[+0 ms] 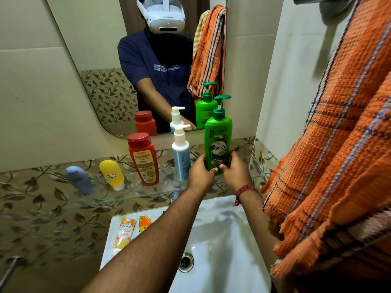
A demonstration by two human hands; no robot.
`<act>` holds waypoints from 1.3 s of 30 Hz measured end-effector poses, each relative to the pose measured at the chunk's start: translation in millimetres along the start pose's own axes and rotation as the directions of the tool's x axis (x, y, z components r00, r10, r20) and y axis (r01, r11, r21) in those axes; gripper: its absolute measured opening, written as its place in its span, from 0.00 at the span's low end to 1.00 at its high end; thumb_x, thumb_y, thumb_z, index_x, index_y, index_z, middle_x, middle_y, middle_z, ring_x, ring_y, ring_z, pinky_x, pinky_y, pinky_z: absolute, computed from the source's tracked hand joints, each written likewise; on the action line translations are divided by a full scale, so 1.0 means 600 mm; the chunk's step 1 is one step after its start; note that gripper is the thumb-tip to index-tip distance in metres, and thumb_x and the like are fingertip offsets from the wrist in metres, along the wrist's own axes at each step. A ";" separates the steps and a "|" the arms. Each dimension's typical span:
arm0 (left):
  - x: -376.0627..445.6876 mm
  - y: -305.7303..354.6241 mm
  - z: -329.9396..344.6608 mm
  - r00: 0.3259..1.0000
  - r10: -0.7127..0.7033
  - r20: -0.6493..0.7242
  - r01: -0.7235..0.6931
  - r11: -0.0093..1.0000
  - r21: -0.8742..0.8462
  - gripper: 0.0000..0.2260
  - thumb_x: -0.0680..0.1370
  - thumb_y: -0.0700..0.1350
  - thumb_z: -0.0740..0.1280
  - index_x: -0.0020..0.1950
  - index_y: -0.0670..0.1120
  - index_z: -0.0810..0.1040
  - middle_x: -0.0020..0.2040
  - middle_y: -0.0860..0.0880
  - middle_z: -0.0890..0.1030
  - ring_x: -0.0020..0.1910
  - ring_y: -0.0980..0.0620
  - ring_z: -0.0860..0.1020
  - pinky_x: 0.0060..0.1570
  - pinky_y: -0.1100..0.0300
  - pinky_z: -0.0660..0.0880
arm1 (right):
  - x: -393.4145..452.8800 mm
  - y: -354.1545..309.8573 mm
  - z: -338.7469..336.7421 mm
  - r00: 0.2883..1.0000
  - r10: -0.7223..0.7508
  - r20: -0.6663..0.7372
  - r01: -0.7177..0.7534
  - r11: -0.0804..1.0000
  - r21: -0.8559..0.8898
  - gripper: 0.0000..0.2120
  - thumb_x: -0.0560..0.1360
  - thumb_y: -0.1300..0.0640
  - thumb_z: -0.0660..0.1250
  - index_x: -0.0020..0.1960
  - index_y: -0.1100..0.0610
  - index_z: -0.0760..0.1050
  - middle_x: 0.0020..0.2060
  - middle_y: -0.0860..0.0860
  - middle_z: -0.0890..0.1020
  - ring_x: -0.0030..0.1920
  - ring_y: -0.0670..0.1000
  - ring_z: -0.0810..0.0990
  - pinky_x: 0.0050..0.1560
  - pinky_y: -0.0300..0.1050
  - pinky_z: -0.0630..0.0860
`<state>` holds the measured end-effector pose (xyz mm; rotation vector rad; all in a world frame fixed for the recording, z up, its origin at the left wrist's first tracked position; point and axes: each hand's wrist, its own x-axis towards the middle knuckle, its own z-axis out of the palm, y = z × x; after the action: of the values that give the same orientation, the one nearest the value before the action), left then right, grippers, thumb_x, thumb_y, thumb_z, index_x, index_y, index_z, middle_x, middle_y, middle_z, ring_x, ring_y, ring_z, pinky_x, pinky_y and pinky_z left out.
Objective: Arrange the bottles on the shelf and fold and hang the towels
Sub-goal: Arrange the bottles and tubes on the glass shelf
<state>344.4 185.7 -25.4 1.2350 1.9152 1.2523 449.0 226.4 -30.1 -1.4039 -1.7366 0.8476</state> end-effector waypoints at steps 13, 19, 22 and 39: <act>-0.116 -0.058 -0.041 0.926 0.363 -0.106 -0.292 0.865 0.409 0.17 0.82 0.47 0.63 0.71 0.49 0.70 0.66 0.51 0.78 0.63 0.50 0.76 0.55 0.54 0.76 | -0.078 0.027 0.022 0.946 -0.221 -0.239 0.192 0.972 -0.137 0.22 0.79 0.58 0.65 0.71 0.59 0.68 0.67 0.59 0.75 0.67 0.60 0.73 0.62 0.53 0.74; -0.158 -0.142 -0.089 0.867 0.492 -0.077 -0.345 0.705 0.620 0.18 0.80 0.48 0.65 0.68 0.46 0.74 0.62 0.49 0.81 0.61 0.48 0.78 0.63 0.50 0.74 | -0.128 0.058 0.067 0.906 -0.395 -0.149 0.340 0.892 -0.298 0.26 0.79 0.53 0.63 0.74 0.58 0.64 0.76 0.56 0.65 0.77 0.57 0.62 0.75 0.59 0.61; -0.180 -0.191 -0.111 0.869 0.490 -0.067 -0.299 0.629 0.717 0.23 0.80 0.54 0.60 0.71 0.45 0.73 0.68 0.47 0.77 0.67 0.46 0.74 0.70 0.44 0.68 | -0.162 0.066 0.092 0.893 -0.449 -0.026 0.404 0.825 -0.395 0.30 0.79 0.44 0.57 0.78 0.55 0.59 0.79 0.54 0.60 0.79 0.56 0.56 0.78 0.58 0.54; -0.294 -0.344 -0.207 0.995 0.103 0.020 -0.074 0.555 0.829 0.36 0.77 0.70 0.38 0.82 0.55 0.41 0.81 0.49 0.35 0.80 0.44 0.34 0.76 0.36 0.39 | -0.346 0.094 0.181 0.928 -0.198 0.316 0.356 0.722 -0.593 0.41 0.74 0.26 0.41 0.81 0.46 0.46 0.81 0.47 0.43 0.81 0.53 0.41 0.77 0.62 0.43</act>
<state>238.8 -55.4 -167.0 1.7660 2.6120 0.3053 411.4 28.2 -161.8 -1.4245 -2.5080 0.2374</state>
